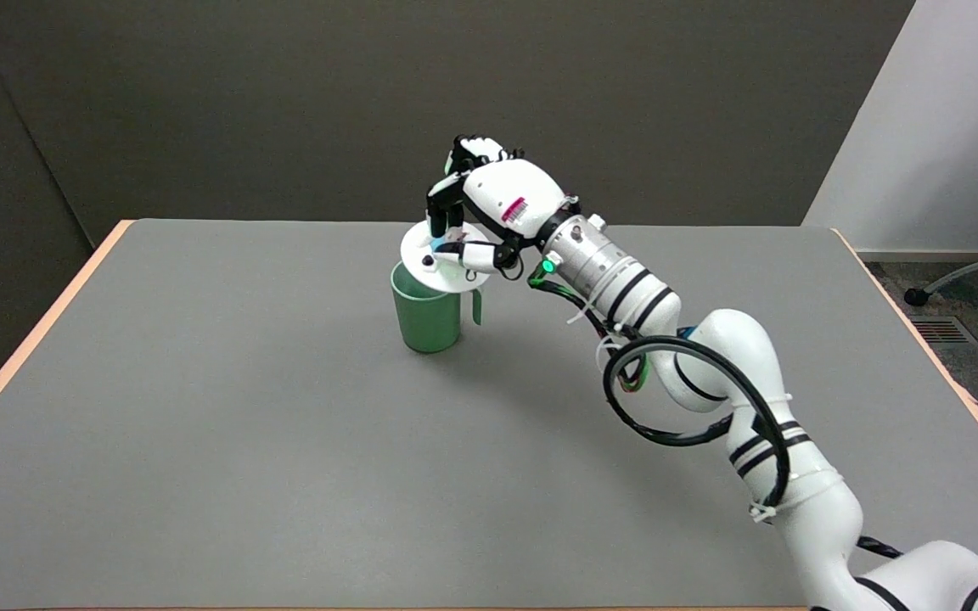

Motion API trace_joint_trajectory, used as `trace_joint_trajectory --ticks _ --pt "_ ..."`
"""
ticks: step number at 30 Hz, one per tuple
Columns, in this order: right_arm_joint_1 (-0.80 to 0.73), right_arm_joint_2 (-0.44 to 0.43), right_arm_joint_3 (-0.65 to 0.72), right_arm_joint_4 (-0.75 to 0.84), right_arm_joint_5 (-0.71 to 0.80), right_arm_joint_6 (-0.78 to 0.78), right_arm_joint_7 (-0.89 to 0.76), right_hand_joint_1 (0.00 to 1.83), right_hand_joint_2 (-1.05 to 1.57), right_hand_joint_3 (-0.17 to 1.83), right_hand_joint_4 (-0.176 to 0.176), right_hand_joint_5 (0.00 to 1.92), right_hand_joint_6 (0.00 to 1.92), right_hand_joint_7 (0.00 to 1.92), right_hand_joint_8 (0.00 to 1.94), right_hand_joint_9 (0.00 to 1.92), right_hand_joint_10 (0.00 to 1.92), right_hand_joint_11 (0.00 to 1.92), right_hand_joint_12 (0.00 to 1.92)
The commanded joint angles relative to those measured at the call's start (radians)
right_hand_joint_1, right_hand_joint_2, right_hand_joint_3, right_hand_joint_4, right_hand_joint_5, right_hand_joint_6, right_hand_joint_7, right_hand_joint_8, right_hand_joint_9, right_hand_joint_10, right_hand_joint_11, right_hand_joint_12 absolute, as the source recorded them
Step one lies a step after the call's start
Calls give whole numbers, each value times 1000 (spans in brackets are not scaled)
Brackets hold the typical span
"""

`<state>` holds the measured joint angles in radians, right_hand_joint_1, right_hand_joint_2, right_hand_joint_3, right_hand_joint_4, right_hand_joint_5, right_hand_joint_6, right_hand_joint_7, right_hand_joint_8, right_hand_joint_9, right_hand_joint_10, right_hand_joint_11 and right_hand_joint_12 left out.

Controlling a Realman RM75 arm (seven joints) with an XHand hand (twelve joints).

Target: Place the white cup lid onto the cup.

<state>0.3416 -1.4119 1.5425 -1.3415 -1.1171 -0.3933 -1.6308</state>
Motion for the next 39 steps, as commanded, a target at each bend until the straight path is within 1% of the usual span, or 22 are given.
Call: trace_joint_trajectory --ticks 1,10,39 --pt "140 -41 -84 186 129 8 -140 1213 1083 68 36 944 991 1025 977 -1 1309 -1 1509" --pt "154 -69 -84 222 129 -3 -163 1213 1082 72 37 945 990 1021 984 -1 1301 -1 1507" --pt "158 -59 -66 272 122 6 -164 1212 1084 69 37 945 991 1020 984 -1 1296 -1 1501"
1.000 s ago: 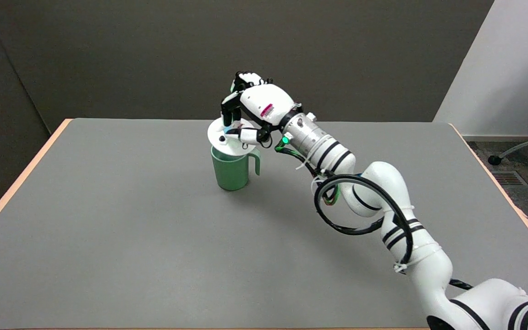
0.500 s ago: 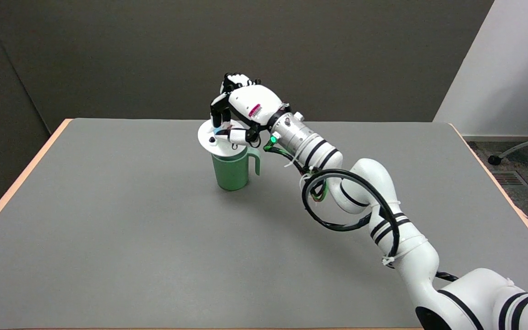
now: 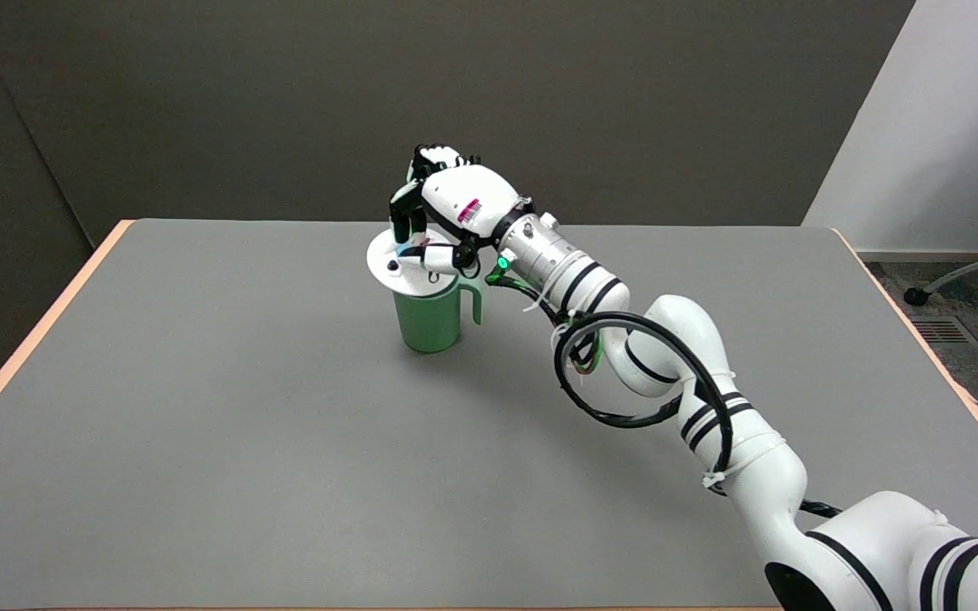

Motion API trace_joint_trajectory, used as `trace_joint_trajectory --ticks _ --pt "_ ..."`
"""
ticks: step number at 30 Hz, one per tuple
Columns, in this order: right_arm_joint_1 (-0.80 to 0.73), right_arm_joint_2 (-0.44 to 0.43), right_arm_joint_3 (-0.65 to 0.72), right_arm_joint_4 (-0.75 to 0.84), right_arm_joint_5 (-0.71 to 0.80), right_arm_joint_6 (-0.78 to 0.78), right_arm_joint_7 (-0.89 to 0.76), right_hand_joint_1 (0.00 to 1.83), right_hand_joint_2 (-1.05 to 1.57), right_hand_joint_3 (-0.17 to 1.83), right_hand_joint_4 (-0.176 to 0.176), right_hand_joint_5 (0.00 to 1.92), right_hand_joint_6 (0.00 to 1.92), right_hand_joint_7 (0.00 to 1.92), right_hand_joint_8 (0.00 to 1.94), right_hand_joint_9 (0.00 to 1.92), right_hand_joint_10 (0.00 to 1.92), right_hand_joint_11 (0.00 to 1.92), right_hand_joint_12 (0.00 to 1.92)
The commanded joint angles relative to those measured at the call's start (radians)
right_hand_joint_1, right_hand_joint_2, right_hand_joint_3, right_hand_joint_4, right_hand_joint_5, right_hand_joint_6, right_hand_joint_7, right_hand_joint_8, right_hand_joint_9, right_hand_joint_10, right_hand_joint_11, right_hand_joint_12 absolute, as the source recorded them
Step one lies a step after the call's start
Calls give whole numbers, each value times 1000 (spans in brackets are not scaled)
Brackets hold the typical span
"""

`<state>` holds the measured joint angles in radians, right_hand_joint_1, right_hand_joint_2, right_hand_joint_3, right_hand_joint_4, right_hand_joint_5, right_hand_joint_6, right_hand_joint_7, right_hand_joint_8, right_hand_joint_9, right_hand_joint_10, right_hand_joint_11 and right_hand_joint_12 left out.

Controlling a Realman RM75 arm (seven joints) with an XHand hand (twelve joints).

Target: Place the white cup lid onto the cup.

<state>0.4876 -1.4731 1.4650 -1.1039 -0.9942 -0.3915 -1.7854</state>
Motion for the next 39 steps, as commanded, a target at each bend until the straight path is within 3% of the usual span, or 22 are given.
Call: trace_joint_trajectory --ticks 1,28,39 --pt "12 2 16 36 -1 4 -10 1212 1084 68 37 945 991 1020 984 -1 1295 -1 1499" --pt "-2 11 18 57 -1 25 -11 1212 1084 70 37 946 991 1018 986 -1 1293 -1 1502" --pt "-26 9 18 29 3 23 -2 1221 1052 116 13 942 975 1060 940 -1 1301 -1 1486"
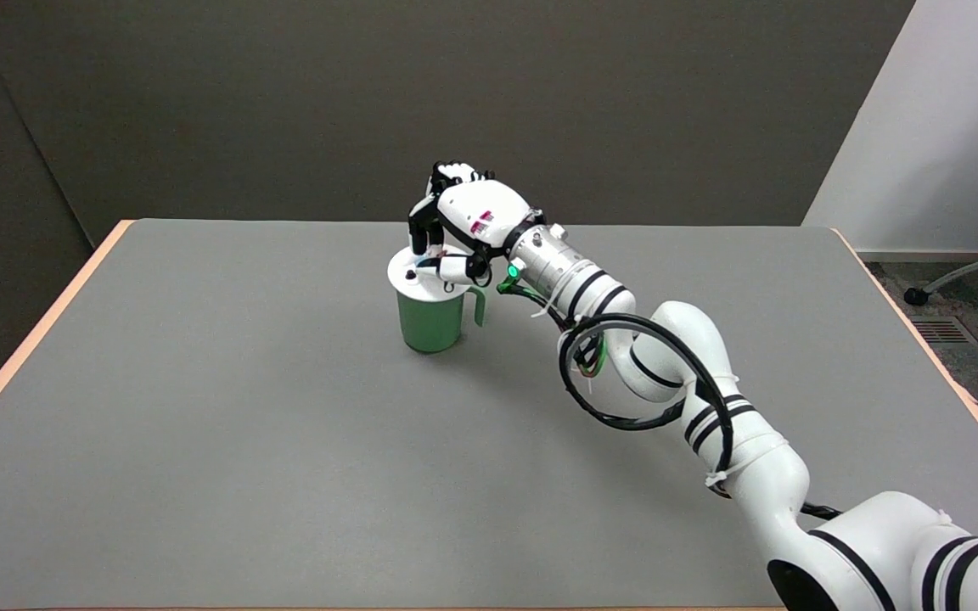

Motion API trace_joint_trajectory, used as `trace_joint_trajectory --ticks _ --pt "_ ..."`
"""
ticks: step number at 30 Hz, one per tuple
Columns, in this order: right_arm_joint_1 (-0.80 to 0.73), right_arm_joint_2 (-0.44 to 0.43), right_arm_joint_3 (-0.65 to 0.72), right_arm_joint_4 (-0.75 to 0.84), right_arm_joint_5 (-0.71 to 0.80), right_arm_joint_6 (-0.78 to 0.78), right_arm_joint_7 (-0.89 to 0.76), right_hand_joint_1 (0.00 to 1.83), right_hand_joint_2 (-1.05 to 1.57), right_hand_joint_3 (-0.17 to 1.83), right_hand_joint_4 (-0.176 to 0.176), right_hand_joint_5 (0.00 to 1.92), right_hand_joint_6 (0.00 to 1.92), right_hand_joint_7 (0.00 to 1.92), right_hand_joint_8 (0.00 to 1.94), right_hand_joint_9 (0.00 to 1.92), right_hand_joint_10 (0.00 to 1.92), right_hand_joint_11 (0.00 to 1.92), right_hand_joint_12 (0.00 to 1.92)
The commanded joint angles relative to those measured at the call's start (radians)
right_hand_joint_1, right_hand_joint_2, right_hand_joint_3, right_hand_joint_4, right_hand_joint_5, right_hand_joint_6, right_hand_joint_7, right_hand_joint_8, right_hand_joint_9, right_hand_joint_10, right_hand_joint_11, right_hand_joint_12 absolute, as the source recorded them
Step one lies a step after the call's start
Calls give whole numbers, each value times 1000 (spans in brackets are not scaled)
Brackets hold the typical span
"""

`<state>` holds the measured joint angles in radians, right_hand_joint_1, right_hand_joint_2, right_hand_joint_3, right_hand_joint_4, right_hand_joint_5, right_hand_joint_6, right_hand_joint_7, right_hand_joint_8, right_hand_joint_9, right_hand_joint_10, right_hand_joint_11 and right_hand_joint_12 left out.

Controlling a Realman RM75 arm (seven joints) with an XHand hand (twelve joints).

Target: Place the white cup lid onto the cup.

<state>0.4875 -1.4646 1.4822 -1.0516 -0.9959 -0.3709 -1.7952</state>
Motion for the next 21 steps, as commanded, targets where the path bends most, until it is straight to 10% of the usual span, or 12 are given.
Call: trace_joint_trajectory --ticks 1,6,8,21 --pt "-30 -1 1 -33 5 0 8 1220 1053 114 13 942 975 1060 941 -1 1300 -1 1485" --pt "-38 -2 1 -73 6 -1 9 1217 1061 126 2 908 1024 1033 987 71 1298 -1 1500" --pt "-39 -2 1 -85 6 -3 9 1079 733 709 123 870 218 969 241 92 1306 -1 1413" --pt "-36 0 2 -175 32 5 7 932 645 846 31 552 187 674 196 213 958 -1 1328"
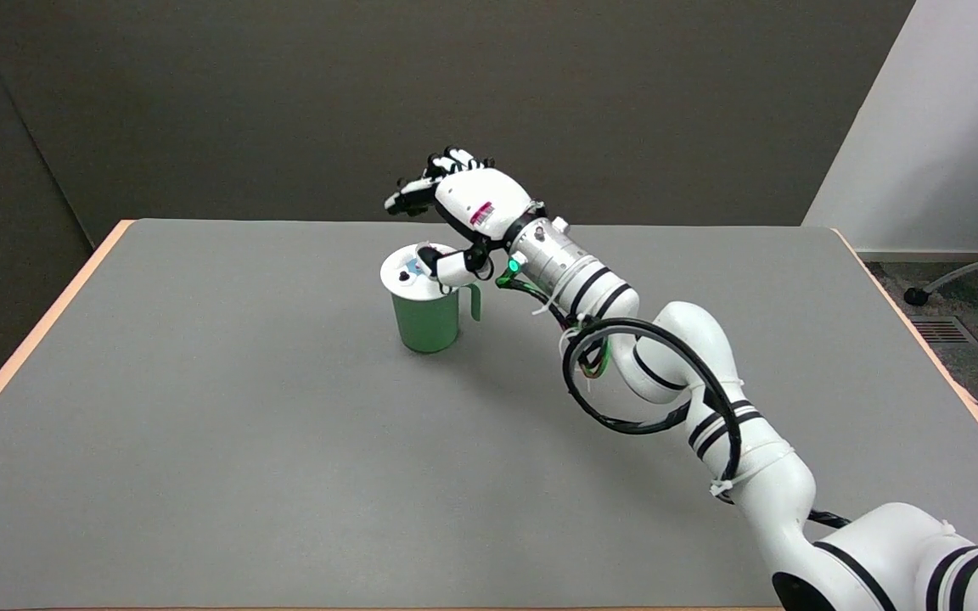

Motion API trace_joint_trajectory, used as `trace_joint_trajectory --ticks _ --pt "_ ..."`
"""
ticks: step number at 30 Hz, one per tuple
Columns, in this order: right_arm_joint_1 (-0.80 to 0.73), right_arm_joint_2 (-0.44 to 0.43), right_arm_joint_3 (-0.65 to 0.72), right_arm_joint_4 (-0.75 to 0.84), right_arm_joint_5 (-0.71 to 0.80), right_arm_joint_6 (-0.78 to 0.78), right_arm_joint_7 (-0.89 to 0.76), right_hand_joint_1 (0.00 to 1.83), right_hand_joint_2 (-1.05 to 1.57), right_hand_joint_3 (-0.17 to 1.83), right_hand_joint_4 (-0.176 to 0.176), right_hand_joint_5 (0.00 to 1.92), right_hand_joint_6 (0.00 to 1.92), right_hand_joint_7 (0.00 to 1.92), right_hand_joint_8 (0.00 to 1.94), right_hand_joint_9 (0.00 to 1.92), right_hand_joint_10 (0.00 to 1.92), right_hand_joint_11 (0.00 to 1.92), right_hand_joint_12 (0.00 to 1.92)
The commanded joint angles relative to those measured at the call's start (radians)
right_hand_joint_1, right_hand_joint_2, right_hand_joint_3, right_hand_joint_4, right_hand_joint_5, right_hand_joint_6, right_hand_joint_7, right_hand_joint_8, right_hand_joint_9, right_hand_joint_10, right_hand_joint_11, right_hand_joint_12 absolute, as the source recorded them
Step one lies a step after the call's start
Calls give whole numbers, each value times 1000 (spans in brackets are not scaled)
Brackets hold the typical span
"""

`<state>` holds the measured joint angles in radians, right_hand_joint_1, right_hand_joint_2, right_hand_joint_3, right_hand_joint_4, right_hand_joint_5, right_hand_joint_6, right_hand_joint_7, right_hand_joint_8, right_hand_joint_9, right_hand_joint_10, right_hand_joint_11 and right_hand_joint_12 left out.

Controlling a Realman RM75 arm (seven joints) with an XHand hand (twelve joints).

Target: Place the white cup lid onto the cup.

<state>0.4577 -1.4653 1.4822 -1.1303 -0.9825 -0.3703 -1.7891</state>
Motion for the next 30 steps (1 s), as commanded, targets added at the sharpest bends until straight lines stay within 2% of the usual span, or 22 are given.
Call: trace_joint_trajectory --ticks 1,4,7,10,14,15,19,30 --pt "-7 2 6 -106 18 5 -1 904 599 900 26 506 189 625 194 233 892 -1 1312" --pt "-10 4 42 -147 12 11 -4 899 590 825 16 445 165 552 174 287 805 -1 1182" --pt "-24 11 85 -198 9 23 -4 892 578 838 13 425 163 539 173 390 652 -1 1058" --pt "-53 31 106 -251 7 58 0 879 590 845 24 451 168 540 174 547 412 -1 860" --pt "-110 67 133 -329 13 116 3 866 575 921 36 490 170 554 169 622 267 -1 1128" --pt "-121 71 139 -341 13 120 3 813 578 953 36 501 165 557 152 635 263 -1 1114" --pt "-192 78 197 -399 14 165 3 864 599 912 49 559 177 581 167 660 221 -1 1164" --pt "-330 64 360 -501 15 198 4 857 654 881 60 625 195 602 179 679 219 34 1185"
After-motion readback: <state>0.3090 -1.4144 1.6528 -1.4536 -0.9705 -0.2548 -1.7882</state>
